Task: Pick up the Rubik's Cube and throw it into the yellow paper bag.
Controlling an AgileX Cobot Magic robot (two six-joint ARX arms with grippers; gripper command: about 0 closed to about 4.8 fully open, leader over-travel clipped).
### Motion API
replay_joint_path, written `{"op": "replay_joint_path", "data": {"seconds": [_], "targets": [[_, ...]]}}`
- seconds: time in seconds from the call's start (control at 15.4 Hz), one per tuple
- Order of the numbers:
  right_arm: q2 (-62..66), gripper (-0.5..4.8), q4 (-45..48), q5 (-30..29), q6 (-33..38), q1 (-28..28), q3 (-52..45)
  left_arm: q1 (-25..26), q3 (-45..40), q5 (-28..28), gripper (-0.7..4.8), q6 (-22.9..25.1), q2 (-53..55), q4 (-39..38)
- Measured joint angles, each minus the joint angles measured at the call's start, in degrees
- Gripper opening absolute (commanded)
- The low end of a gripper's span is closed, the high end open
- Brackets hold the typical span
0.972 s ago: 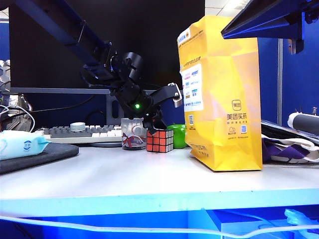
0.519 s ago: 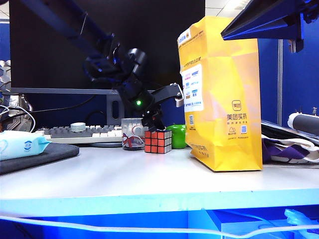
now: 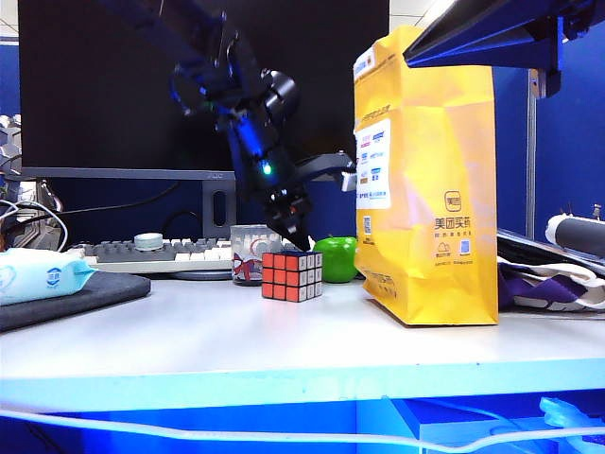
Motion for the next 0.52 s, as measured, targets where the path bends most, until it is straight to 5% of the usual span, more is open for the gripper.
{"op": "replay_joint_path", "data": {"seconds": [0.52], "targets": [[-0.04, -0.01, -0.02, 0.11, 0.24, 2.82, 0.0, 0.15, -0.37, 1.53, -0.05, -3.78, -3.5, -14.21]]}}
